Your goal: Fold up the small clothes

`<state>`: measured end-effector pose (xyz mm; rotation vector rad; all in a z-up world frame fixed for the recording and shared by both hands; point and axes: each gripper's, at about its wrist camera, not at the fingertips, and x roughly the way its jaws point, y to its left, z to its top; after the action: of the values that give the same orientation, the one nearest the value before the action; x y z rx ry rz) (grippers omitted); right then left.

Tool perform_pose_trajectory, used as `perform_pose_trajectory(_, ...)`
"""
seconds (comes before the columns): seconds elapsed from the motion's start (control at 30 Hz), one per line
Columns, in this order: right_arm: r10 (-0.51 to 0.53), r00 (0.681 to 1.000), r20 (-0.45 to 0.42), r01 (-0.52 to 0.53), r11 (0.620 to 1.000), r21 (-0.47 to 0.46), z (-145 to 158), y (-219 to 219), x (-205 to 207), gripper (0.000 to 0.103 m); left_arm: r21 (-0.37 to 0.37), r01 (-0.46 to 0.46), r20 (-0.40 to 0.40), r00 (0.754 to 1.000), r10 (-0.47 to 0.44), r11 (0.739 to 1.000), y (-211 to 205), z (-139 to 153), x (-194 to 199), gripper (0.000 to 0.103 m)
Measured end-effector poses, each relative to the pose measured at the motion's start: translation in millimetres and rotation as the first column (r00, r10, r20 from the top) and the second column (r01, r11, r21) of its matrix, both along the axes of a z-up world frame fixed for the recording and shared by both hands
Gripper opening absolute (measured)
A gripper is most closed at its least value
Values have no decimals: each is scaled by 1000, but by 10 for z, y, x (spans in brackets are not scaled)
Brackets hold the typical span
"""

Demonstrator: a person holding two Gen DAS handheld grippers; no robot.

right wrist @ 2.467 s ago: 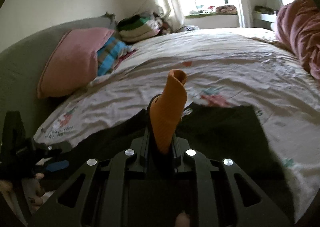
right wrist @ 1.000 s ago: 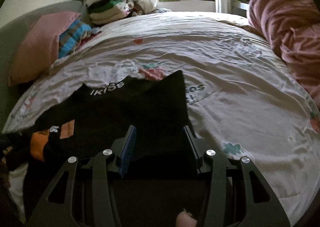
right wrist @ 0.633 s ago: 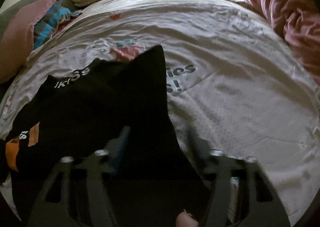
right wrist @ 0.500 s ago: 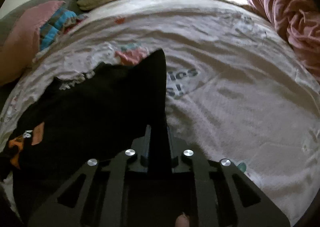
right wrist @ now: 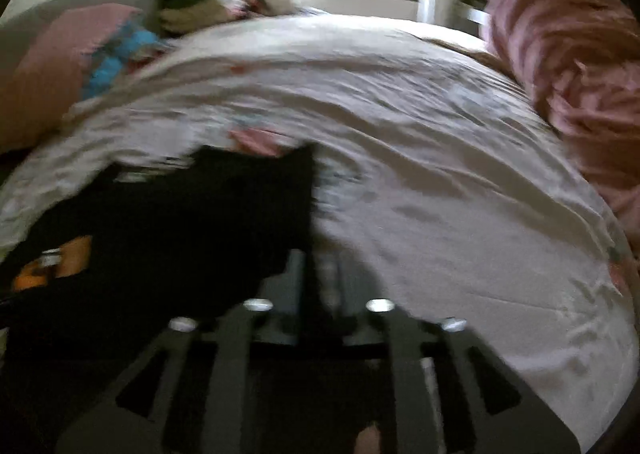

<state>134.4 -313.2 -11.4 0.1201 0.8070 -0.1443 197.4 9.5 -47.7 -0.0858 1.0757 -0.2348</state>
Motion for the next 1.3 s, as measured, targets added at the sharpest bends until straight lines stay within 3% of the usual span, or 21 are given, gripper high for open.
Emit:
perform_pose_trajectory(0.17, 137, 990, -17, -136, 989, 51, 19, 348, 17, 39, -10, 5, 8, 1000, -5, 1000, 53, 11, -88, 50)
perform_pose_trajectory(0.33, 131, 974, -184, -132, 991, 9, -313, 482, 100, 46, -40, 10, 18, 1000, -9, 999, 150, 50, -218, 50)
perform_pose_trajectory(0.43, 127, 979, -162, -124, 992, 28, -278, 483, 26, 49, -70, 6, 21, 1000, -4, 998, 218, 88, -296, 50)
perform_pose_trajectory(0.5, 140, 981, -137, -132, 989, 60, -216, 499, -46, 61, -86, -5, 24, 1000, 7, 996, 259, 120, -342, 53)
perform_pose_trajectory(0.57, 163, 980, -116, -154, 984, 86, -157, 550, -122, 62, -87, -17, 36, 999, 20, 996, 301, 152, -393, 52)
perform_pose_trajectory(0.63, 184, 978, -95, -176, 981, 88, -96, 620, -192, 64, -93, -34, 43, 998, 38, 995, 358, 173, -430, 52)
perform_pose_trajectory(0.7, 197, 977, -77, -190, 978, 89, -34, 691, -223, 77, -96, -54, 49, 997, 58, 994, 420, 190, -458, 53)
perform_pose_trajectory(0.93, 285, 958, -17, -283, 955, 85, 175, 1032, -302, 89, -110, -116, 70, 990, 124, 987, 664, 248, -561, 54)
perform_pose_trajectory(0.97, 303, 953, -9, -301, 950, 78, 205, 1107, -313, 89, -106, -125, 77, 988, 133, 986, 692, 257, -578, 56)
perform_pose_trajectory(1.0, 317, 948, -4, -316, 946, 73, 228, 1161, -323, 91, -100, -139, 85, 985, 148, 985, 739, 268, -604, 67)
perform_pose_trajectory(1.07, 348, 938, 7, -347, 936, 57, 280, 1303, -352, 94, -91, -162, 97, 981, 171, 983, 809, 284, -637, 80)
perform_pose_trajectory(1.3, 430, 902, 32, -430, 903, -5, 417, 1770, -472, 96, -55, -247, 152, 956, 252, 967, 1098, 369, -787, 83)
